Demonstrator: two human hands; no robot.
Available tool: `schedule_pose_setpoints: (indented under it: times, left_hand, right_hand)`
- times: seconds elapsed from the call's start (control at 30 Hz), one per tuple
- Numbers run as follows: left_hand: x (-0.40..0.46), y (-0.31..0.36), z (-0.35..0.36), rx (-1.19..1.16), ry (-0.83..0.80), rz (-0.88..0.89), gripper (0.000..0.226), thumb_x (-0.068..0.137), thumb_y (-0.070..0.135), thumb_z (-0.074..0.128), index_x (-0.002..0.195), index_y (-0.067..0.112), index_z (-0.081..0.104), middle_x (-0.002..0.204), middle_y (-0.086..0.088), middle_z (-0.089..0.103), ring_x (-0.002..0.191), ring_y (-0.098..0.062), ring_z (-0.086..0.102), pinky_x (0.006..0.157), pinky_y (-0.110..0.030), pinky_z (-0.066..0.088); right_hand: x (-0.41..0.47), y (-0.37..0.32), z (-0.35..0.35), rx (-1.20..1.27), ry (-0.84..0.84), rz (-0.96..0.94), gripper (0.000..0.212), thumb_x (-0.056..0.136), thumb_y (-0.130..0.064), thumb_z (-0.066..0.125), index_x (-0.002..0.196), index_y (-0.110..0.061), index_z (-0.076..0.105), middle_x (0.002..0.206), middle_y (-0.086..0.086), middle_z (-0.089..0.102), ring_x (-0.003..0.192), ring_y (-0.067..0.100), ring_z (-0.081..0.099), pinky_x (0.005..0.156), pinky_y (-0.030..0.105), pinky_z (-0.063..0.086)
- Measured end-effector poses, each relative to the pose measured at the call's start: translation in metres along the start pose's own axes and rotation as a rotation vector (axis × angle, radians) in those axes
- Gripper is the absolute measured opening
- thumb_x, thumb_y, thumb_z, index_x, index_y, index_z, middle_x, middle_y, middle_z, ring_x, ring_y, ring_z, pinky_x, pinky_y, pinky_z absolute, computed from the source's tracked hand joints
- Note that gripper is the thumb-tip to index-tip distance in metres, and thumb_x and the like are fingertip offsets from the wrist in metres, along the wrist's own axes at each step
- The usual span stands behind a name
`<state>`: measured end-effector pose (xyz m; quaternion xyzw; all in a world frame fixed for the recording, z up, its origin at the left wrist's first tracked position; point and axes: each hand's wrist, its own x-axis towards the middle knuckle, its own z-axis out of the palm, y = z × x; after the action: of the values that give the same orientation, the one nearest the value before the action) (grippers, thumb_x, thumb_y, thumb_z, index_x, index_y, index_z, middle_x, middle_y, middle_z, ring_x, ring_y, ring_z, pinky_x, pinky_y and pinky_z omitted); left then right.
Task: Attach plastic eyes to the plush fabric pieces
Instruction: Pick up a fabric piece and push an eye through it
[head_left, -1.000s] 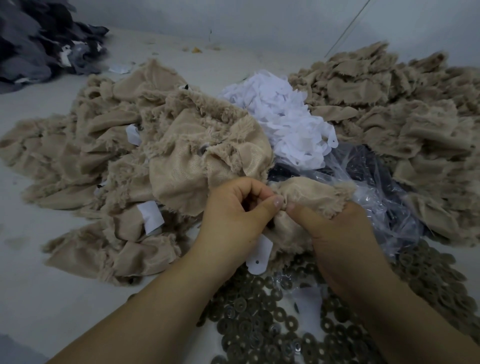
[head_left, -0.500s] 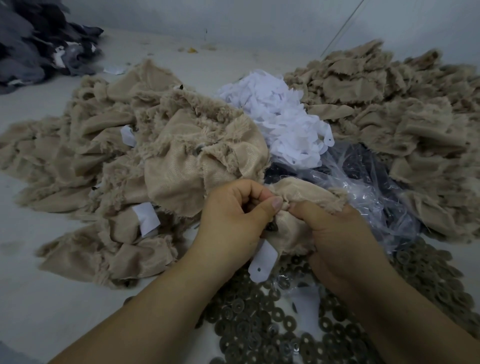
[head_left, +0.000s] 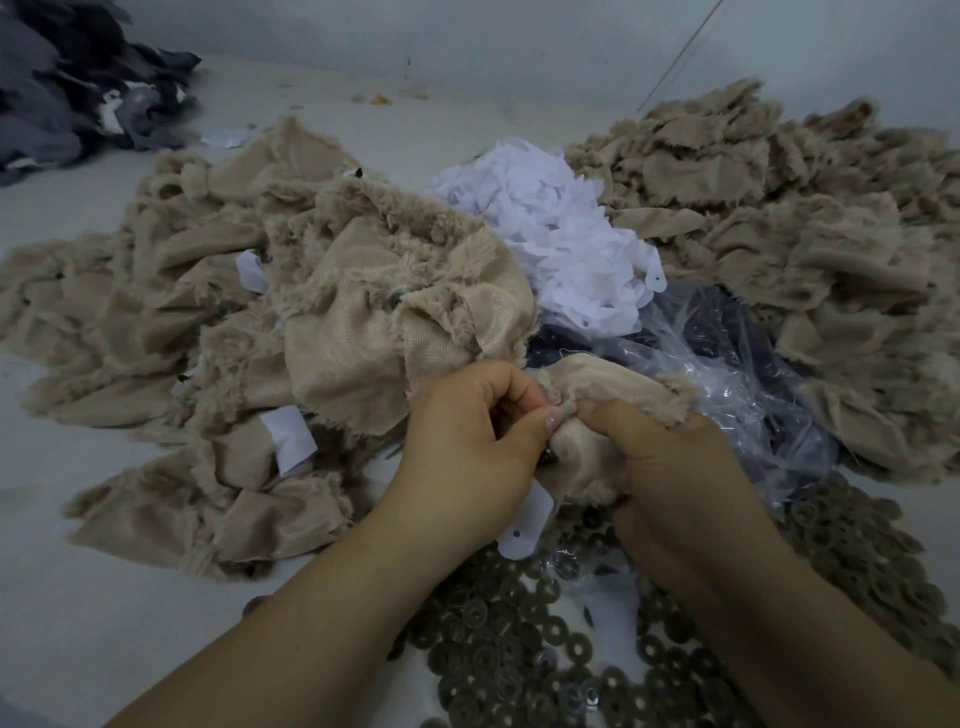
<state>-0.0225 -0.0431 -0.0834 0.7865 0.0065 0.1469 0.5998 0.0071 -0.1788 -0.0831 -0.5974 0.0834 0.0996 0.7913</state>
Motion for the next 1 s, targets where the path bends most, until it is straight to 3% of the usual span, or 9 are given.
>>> schedule_pose_setpoints:
  times: [0.1, 0.23, 0.4, 0.53, 0.67, 0.8, 1.0]
  left_hand:
    - [0.000, 0.000, 0.000, 0.031, -0.023, 0.004, 0.024, 0.085, 0.001, 0.070, 0.068, 0.018, 0.065, 0.059, 0.010, 0.062, 0.054, 0.001, 0.054, 0.051, -0.015, 0.046]
    - [0.000, 0.000, 0.000, 0.050, -0.010, -0.004, 0.024, 0.085, 0.003, 0.071, 0.068, 0.018, 0.064, 0.057, 0.011, 0.061, 0.052, 0.002, 0.053, 0.050, -0.014, 0.045]
    - [0.000, 0.000, 0.000, -0.023, 0.019, 0.040, 0.020, 0.086, 0.004, 0.070, 0.071, 0.017, 0.066, 0.064, 0.000, 0.064, 0.058, -0.007, 0.057, 0.055, -0.022, 0.051]
    - [0.000, -0.002, 0.002, -0.071, 0.041, 0.068, 0.018, 0.088, 0.006, 0.067, 0.074, 0.016, 0.064, 0.066, 0.004, 0.063, 0.060, -0.007, 0.056, 0.056, -0.020, 0.048]
    - [-0.001, -0.004, 0.002, -0.106, 0.066, 0.108, 0.016, 0.089, 0.007, 0.069, 0.077, 0.018, 0.066, 0.072, 0.000, 0.065, 0.065, -0.019, 0.060, 0.059, -0.029, 0.054]
    - [-0.002, -0.002, 0.002, -0.150, 0.077, 0.145, 0.008, 0.086, 0.015, 0.068, 0.079, 0.017, 0.066, 0.072, -0.002, 0.064, 0.068, -0.027, 0.060, 0.060, -0.033, 0.053]
    - [-0.001, -0.001, 0.001, -0.140, 0.061, 0.227, 0.008, 0.086, 0.006, 0.070, 0.079, 0.011, 0.069, 0.072, 0.006, 0.065, 0.066, -0.006, 0.059, 0.063, -0.018, 0.049]
  right_hand:
    - [-0.001, 0.001, 0.000, 0.007, 0.011, -0.007, 0.017, 0.086, 0.000, 0.068, 0.094, 0.014, 0.067, 0.101, 0.039, 0.066, 0.098, 0.056, 0.064, 0.084, 0.071, 0.051]
    - [0.000, 0.003, -0.001, -0.034, 0.019, -0.036, 0.017, 0.085, -0.002, 0.069, 0.090, 0.013, 0.067, 0.098, 0.039, 0.066, 0.095, 0.057, 0.064, 0.082, 0.069, 0.053]
    - [0.001, -0.002, -0.003, -0.003, -0.096, -0.006, 0.013, 0.090, -0.005, 0.063, 0.088, 0.001, 0.074, 0.096, 0.027, 0.074, 0.092, 0.042, 0.073, 0.083, 0.055, 0.060]
    - [0.001, -0.007, -0.001, 0.092, -0.233, 0.233, 0.031, 0.092, -0.012, 0.056, 0.116, 0.005, 0.065, 0.108, 0.027, 0.072, 0.101, 0.037, 0.072, 0.089, 0.051, 0.058]
    - [-0.005, -0.014, 0.002, 0.239, -0.406, 0.297, 0.045, 0.084, -0.023, 0.061, 0.118, 0.007, 0.063, 0.112, 0.026, 0.072, 0.102, 0.033, 0.073, 0.074, 0.036, 0.062]
    - [-0.005, -0.014, 0.002, 0.328, -0.423, 0.355, 0.049, 0.088, -0.027, 0.056, 0.124, 0.006, 0.060, 0.119, 0.025, 0.070, 0.110, 0.033, 0.070, 0.082, 0.038, 0.061]
    - [-0.006, -0.015, 0.003, 0.427, -0.429, 0.337, 0.050, 0.086, -0.027, 0.056, 0.122, 0.008, 0.062, 0.120, 0.025, 0.069, 0.110, 0.032, 0.070, 0.078, 0.037, 0.062]
